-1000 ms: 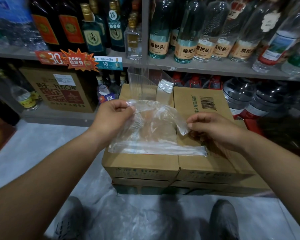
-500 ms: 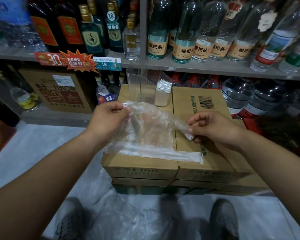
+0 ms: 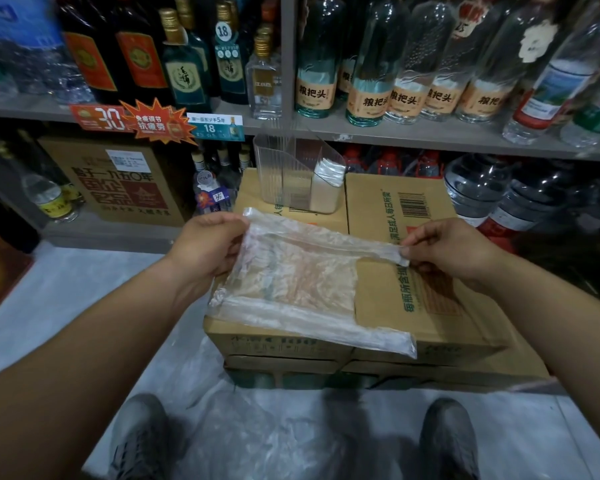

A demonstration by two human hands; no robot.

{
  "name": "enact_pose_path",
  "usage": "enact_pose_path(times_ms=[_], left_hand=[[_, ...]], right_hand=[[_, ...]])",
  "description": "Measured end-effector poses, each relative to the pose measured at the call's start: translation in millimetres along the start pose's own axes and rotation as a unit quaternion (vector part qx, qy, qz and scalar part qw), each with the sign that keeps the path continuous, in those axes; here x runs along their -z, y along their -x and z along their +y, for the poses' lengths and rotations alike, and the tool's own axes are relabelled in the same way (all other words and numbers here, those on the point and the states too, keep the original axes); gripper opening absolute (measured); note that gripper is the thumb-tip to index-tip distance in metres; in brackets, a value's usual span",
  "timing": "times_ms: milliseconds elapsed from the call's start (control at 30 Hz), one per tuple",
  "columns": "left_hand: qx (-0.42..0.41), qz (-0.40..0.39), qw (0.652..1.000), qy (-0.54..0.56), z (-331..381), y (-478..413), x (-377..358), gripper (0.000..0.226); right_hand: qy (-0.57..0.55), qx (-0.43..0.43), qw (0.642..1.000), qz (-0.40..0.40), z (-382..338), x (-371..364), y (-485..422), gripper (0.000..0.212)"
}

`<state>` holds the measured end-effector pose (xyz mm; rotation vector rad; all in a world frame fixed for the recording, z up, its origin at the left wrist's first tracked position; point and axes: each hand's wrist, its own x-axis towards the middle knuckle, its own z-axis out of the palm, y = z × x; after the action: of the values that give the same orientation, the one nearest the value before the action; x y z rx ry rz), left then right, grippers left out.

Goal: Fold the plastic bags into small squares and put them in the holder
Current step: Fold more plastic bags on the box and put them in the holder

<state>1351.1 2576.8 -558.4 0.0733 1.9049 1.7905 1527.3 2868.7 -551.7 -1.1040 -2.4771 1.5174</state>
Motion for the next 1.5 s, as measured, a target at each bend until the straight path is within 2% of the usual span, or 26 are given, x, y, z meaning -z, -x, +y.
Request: enact_pose_path(times_ms=[233,367,500,633,767,800,833,867,900,933,1000,1100,1200,1367,1500], left_hand=[[0.014,0.024,0.999,0.038,2,-2,-3,0.009],[-0.012,0.072,0.997,-0.014,-1,-6,-2,0.012],[-0.040,0.074,0.994,-0.071,-4,-8,-2,0.016],[-0.052,0.075,0.989,-0.114,-6,-13,-2,0.019],[-0.017,0.086,0.993,-0.077,-3,-20,-1,0.011],[-0.023,0.091,0.992,-0.080,-2,-21,-1,0.011],[-0.045,0.102,0.987,-0.118,-2,-20,-1,0.017],[-0.085,0.115,0.969,-0.200,-4,-19,-1,0.023],[-0.141,0.122,0.935,-0.302,-8,-15,-1,0.029],[-0.205,0.113,0.891,-0.390,-12,-11,-2,0.034],[-0.300,0.058,0.816,-0.490,-18,-4,-5,0.039],[-0.303,-0.027,0.756,-0.580,-28,-7,-8,0.053],[-0.259,-0.064,0.734,-0.625,-37,-11,-10,0.072],[-0.210,-0.079,0.701,-0.677,-45,-12,-11,0.084],[-0.196,-0.087,0.706,-0.675,-41,-12,-11,0.087]], right_hand=[[-0.044,-0.007,0.999,0.030,-1,0,-5,0.007],[-0.088,-0.024,0.994,0.052,-4,-1,-5,0.004],[-0.097,-0.024,0.992,0.075,-6,-3,-9,0.013],[-0.069,-0.007,0.991,0.111,-6,-6,-15,0.018],[-0.020,0.024,0.988,0.149,-8,-10,-19,0.016],[0.002,0.023,0.988,0.151,-10,-11,-18,0.009],[0.047,0.015,0.987,0.153,-12,-12,-17,0.014],[0.110,0.016,0.981,0.160,-12,-14,-17,0.027],[0.180,0.029,0.968,0.172,-12,-18,-16,0.039],[0.235,0.057,0.953,0.184,-13,-23,-12,0.044],[0.287,0.130,0.935,0.165,-22,-40,1,0.046],[0.318,0.176,0.931,0.036,-30,-65,16,0.058],[0.361,0.153,0.918,-0.064,-21,-75,15,0.069],[0.418,0.127,0.896,-0.076,0,-57,6,0.074],[0.435,0.114,0.891,-0.065,6,-45,3,0.077]])
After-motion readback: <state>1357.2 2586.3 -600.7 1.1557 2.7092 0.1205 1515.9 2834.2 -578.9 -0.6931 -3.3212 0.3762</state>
